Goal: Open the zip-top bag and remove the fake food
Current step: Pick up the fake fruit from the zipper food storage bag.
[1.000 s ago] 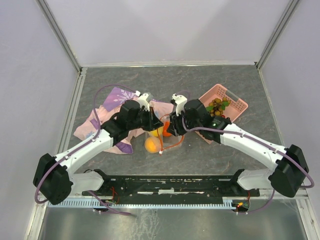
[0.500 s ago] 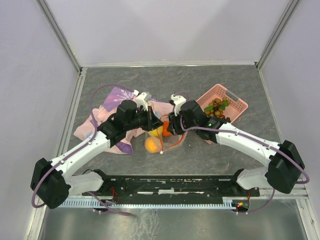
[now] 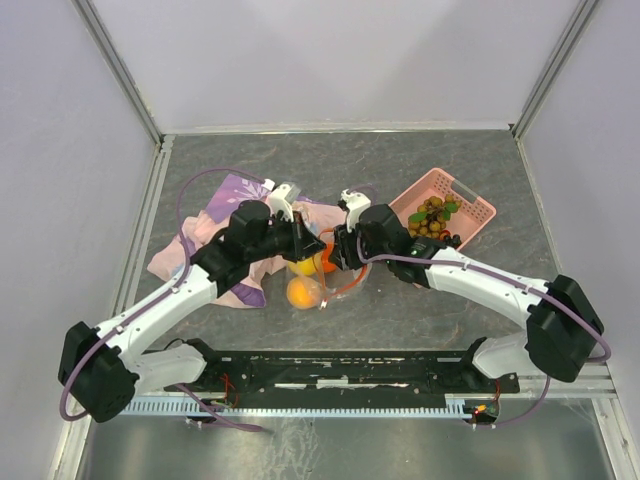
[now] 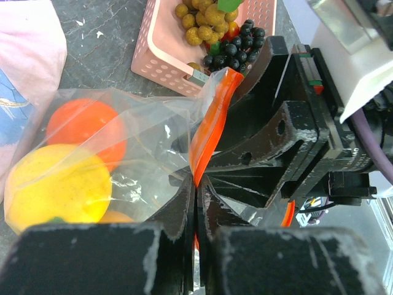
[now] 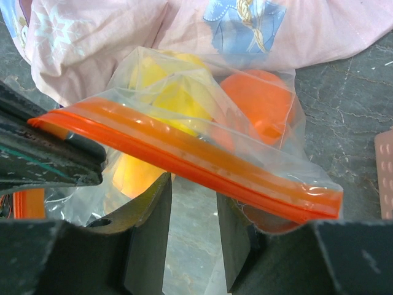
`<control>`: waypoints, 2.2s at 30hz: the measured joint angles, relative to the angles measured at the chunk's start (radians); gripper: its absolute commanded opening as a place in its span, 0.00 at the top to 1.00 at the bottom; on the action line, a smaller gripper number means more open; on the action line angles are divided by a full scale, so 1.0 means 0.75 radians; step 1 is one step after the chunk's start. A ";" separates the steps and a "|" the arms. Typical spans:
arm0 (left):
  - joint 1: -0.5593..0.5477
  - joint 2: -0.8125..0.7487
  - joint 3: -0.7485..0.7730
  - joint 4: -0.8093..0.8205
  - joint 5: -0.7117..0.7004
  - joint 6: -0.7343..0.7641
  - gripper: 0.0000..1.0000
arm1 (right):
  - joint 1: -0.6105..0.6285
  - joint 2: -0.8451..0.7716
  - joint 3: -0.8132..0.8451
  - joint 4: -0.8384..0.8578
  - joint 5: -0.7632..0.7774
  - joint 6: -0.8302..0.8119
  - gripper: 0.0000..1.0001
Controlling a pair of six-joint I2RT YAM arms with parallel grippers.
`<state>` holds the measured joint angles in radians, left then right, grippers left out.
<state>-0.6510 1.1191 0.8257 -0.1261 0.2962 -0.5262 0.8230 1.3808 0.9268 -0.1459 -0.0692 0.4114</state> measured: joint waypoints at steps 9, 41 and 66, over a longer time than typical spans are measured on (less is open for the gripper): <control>0.000 -0.071 0.000 -0.005 -0.046 -0.006 0.51 | 0.002 0.022 -0.002 0.045 0.000 0.018 0.55; 0.575 -0.005 -0.451 0.383 0.285 -0.146 0.45 | 0.002 0.112 -0.074 0.205 -0.074 0.089 0.53; 0.575 0.046 -0.508 0.448 0.326 -0.214 0.48 | 0.002 0.289 -0.074 0.401 -0.223 0.180 0.51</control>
<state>-0.2199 1.1534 0.4450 0.2096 0.5404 -0.6865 0.8246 1.5978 0.8711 0.1547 -0.2363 0.5461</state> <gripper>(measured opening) 0.581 0.490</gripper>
